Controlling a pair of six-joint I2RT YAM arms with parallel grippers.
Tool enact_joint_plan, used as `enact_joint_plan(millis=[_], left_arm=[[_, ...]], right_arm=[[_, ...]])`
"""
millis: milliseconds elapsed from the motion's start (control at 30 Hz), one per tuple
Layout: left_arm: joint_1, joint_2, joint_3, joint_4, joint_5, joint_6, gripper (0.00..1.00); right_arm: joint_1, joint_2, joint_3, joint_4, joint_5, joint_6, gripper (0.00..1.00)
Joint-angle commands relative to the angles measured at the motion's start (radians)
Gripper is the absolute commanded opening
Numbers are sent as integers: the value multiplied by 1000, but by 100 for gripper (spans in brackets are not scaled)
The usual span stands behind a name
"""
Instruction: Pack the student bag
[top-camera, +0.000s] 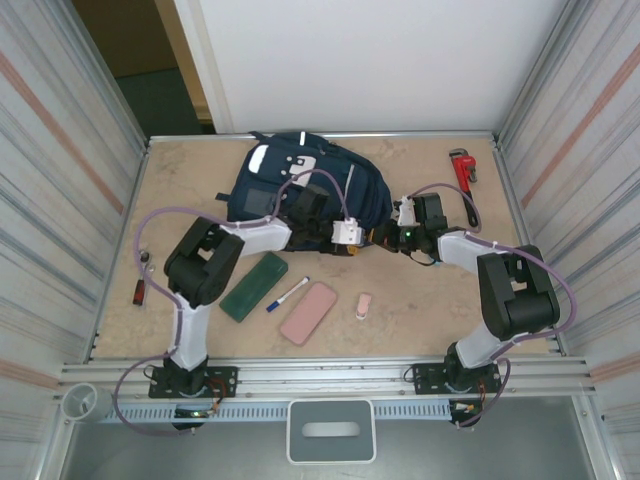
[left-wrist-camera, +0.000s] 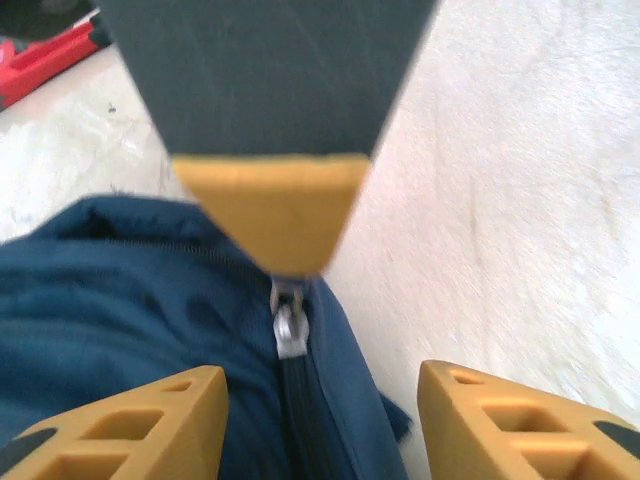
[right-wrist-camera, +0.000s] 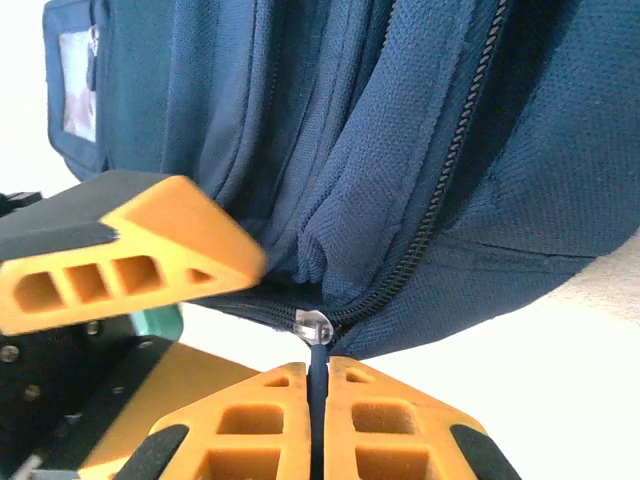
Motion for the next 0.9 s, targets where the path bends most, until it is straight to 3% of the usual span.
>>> enact_joint_plan(millis=[0,167,333,567,667,867], left_arm=[[59,-140,-54,26,47,-90,62],[101,-112,35,-169,-33,-87,65],[97,-57,145,-314,-35,-72,66],[78,-51,158,-388,-31,-59,67],[71,-50,154,-394,-82,-53,67],[68,-18,186,-416,-172,-47,51]], right_arm=[[1,-36,13,-34,50,-51,0],[52,-74,18,-52,128,-120,0],[100,-102,31,-73,203,-152,0],[128,-191,14,-40,228,-143,0],[133,-233,8,-26,219,-140,0],[140,-244,-2,-26,219,-143,0]])
